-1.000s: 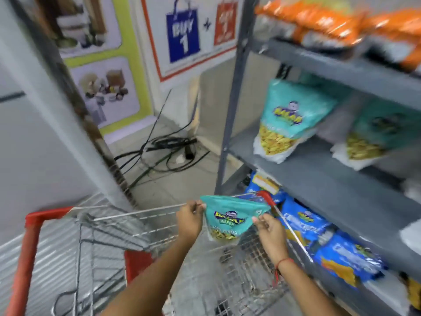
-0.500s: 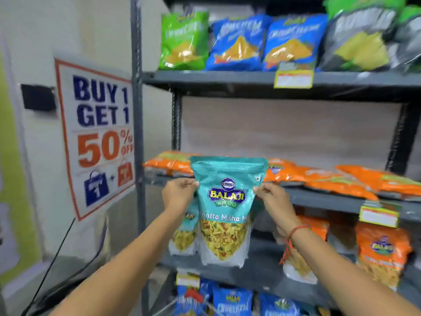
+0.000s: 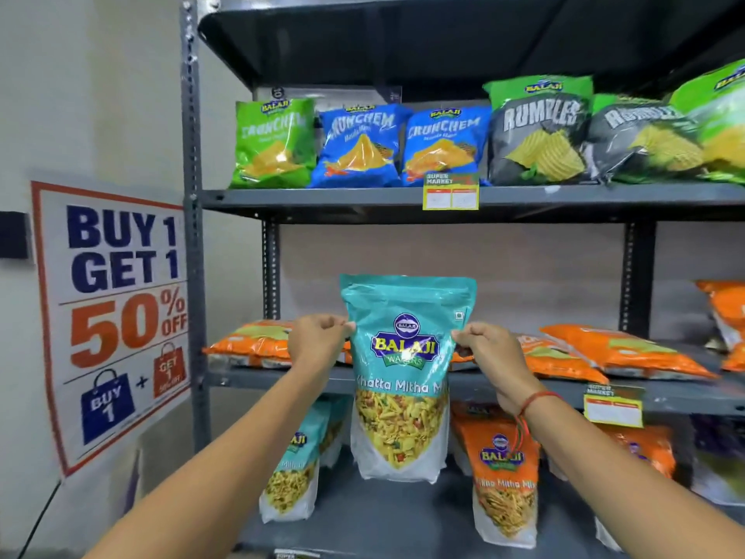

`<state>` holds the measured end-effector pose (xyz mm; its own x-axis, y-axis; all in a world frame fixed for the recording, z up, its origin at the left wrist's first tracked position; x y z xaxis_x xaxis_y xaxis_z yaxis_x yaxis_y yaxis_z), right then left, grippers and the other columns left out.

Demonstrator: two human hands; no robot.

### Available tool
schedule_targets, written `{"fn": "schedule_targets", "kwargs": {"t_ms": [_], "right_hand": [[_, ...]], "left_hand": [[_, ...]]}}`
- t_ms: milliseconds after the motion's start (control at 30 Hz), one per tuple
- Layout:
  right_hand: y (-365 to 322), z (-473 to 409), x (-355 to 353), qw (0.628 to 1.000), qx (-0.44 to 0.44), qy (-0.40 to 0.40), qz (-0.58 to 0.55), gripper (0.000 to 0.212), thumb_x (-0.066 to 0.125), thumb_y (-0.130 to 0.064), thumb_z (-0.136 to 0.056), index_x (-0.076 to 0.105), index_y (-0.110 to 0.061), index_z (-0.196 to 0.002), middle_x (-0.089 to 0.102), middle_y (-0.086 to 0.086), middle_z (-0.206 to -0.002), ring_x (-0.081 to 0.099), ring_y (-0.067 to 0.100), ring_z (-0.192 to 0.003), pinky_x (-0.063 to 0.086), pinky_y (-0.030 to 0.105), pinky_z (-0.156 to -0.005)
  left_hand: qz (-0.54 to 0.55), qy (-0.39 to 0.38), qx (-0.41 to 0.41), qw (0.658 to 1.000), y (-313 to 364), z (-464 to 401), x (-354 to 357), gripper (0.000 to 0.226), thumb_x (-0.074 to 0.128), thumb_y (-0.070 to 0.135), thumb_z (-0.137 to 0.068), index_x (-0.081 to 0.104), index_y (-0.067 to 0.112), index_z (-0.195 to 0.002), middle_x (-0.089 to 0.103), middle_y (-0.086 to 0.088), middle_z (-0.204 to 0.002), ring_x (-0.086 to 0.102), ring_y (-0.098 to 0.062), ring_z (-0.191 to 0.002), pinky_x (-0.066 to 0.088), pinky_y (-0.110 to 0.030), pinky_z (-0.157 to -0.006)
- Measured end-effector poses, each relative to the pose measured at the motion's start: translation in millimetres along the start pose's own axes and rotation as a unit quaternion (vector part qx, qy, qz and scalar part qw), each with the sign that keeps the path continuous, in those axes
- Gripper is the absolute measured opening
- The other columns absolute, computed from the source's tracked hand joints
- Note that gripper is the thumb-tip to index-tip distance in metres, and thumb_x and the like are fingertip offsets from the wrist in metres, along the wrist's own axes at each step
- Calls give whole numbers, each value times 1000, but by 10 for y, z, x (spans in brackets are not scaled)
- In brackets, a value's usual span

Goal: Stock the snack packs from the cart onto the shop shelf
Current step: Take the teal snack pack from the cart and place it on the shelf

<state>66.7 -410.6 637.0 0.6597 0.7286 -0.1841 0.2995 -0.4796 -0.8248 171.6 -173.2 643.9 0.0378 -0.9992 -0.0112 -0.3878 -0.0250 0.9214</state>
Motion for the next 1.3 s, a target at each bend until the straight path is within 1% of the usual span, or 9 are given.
{"fn": "schedule_targets", "kwargs": {"t_ms": [167, 333, 500, 700, 900, 1033, 1133, 1233, 1300], "right_hand": [[224, 71, 112, 1000, 21, -8, -5, 27, 61, -18, -85, 62, 3, -68, 63, 6, -69, 53, 16, -66, 40, 31, -62], [845, 216, 323, 997, 74, -29, 4, 29, 62, -17, -84, 57, -11, -56, 58, 3, -61, 50, 15, -61, 37, 29, -59], [1596, 323, 557, 991, 119, -48, 31, 29, 62, -19, -83, 55, -9, -57, 54, 2, -55, 47, 16, -55, 31, 29, -54], [2447, 235, 812, 983, 164, -54, 63, 30, 62, -24, -82, 51, -10, -57, 63, 18, -68, 53, 20, -65, 35, 32, -60], [3039, -65, 966, 977, 169, -51, 122, 32, 62, -30, -81, 55, -4, -64, 67, 17, -70, 55, 22, -62, 38, 33, -57], [3383, -235, 1057, 975, 174, -48, 132, 34, 62, -33, -80, 54, -3, -66, 67, 16, -69, 61, 30, -66, 50, 42, -66], [3601, -293, 1108, 973, 192, -47, 124, 33, 63, -32, -80, 55, -3, -67, 68, 17, -72, 63, 33, -72, 51, 44, -68], [3725, -294, 1153, 972, 217, -43, 82, 29, 65, -26, -81, 56, -2, -66, 66, 21, -74, 56, 29, -66, 47, 39, -65], [3739, -273, 1151, 971, 233, -31, 39, 24, 64, -22, -83, 60, -3, -69, 67, 21, -77, 56, 23, -70, 44, 34, -65]], "left_hand": [[-16, -15, -22, 1000, -288, -40, 3, 4, 74, 22, -74, 71, 20, -73, 74, -2, -88, 63, -21, -83, 51, -35, -81], [-71, -6, -69, 995, -830, 67, 15, 15, 76, 27, -71, 77, 18, -83, 76, -2, -91, 66, -24, -89, 54, -37, -86], [-67, -31, -114, 991, -1550, 139, 137, 5, 73, 20, -74, 74, 23, -70, 74, -3, -73, 62, -16, -66, 54, -35, -72], [-58, -41, -181, 981, -2671, -55, 495, 4, 76, 29, -66, 75, 31, -69, 75, -1, -95, 67, -24, -91, 55, -44, -89], [-54, -18, -205, 977, -3048, -300, 820, 12, 74, 25, -69, 68, 33, -63, 74, -8, -97, 66, -27, -90, 55, -40, -83], [-70, -3, -189, 980, -3231, -477, 990, 9, 75, 22, -71, 77, 20, -80, 75, -9, -94, 67, -26, -89, 52, -34, -82], [-83, -19, -194, 977, -3435, -566, 1081, 8, 76, 25, -70, 76, 22, -77, 77, -7, -92, 68, -26, -90, 55, -41, -87], [-74, -30, -188, 979, -3548, -587, 1158, 10, 76, 22, -72, 73, 29, -66, 76, -4, -88, 69, -24, -89, 55, -41, -88], [-55, -26, -178, 982, -3508, -597, 1195, 4, 74, 17, -75, 75, 21, -74, 72, -2, -84, 67, -21, -87, 52, -34, -85]]}}
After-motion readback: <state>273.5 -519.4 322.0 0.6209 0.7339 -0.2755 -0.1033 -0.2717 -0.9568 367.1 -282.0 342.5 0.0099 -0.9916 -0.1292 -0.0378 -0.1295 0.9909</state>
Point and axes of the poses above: each hand's wrist, its own z-axis away from the middle knuckle, its own x-axis out of the palm, y = z × x, the point moved 5 cm from there along -z, towards the middle knuckle
